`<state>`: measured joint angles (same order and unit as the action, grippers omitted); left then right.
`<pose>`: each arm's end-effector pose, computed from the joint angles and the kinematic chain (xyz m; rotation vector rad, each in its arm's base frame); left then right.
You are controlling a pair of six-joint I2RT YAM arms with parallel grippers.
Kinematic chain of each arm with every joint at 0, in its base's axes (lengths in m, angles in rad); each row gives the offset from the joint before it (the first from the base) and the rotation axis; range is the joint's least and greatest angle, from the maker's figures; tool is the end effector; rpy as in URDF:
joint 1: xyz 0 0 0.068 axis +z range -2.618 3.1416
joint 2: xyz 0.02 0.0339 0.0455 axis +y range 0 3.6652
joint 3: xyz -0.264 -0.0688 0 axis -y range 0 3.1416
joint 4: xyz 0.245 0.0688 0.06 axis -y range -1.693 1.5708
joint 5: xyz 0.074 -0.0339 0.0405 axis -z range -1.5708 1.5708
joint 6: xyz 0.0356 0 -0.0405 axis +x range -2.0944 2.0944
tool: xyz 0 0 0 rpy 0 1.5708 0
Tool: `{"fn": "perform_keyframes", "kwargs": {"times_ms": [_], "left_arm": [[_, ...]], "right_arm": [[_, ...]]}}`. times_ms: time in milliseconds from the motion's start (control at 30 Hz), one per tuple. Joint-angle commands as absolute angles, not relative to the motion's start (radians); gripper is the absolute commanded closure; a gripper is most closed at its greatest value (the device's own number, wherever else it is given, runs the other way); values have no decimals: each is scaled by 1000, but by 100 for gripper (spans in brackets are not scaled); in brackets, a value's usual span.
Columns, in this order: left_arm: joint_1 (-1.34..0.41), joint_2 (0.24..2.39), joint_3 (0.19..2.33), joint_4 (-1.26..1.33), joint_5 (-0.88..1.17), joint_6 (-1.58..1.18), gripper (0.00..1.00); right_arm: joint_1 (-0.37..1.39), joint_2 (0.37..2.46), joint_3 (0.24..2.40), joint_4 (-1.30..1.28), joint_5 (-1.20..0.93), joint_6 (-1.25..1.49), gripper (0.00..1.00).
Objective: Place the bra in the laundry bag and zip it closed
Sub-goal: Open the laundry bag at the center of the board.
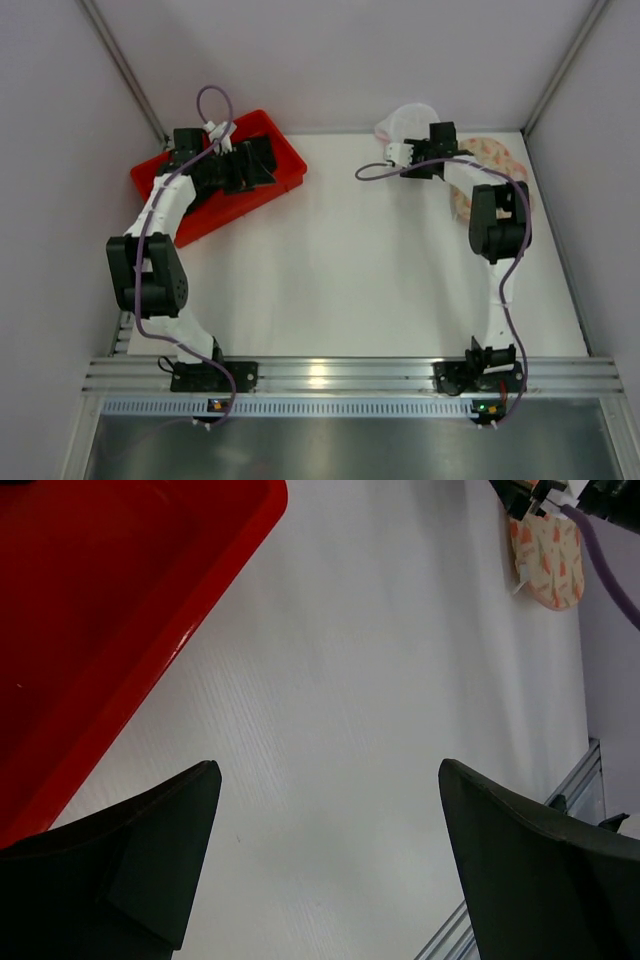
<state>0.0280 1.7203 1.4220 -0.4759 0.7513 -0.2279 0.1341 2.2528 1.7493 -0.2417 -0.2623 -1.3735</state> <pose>0.3832 -0.0136 0.2900 0.0832 2.2771 -0.9765 0.5038 0.0773 0.1793 -1.6743 1.5891 -0.3387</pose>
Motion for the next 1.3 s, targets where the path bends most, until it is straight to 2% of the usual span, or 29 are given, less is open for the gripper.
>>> {"fn": "perform_keyframes", "kwargs": {"times_ms": [0,133,233,333,367,500,633,833,1133,1267], "left_arm": [[57,1715,1437,-462,816,-242,4],[57,1698,1431,-462,804,-224,4],[58,1689,1431,-462,805,-219,4],[60,1680,1430,-462,795,-216,4],[60,1677,1431,-463,792,-213,4],[61,1672,1440,-463,788,-216,4],[61,1663,1448,-463,796,-232,4],[60,1594,1416,-463,761,-212,5],[61,1461,1361,-462,712,-158,5],[58,1417,1345,-463,715,-146,5]], "right_arm": [[164,2286,1799,-196,-270,-1410,44],[178,2316,1796,-170,-259,-1414,45],[181,2339,1796,-120,-239,-1404,63],[183,2341,1805,-121,-229,-1391,89],[183,2335,1802,-132,-229,-1391,100],[193,2254,1773,-205,-273,-1352,100],[209,2058,1712,-287,-347,-1252,100],[245,1844,1681,-487,-405,-982,100],[259,1701,1693,-736,-526,-452,100],[253,1649,1652,-726,-697,-166,100]]}}
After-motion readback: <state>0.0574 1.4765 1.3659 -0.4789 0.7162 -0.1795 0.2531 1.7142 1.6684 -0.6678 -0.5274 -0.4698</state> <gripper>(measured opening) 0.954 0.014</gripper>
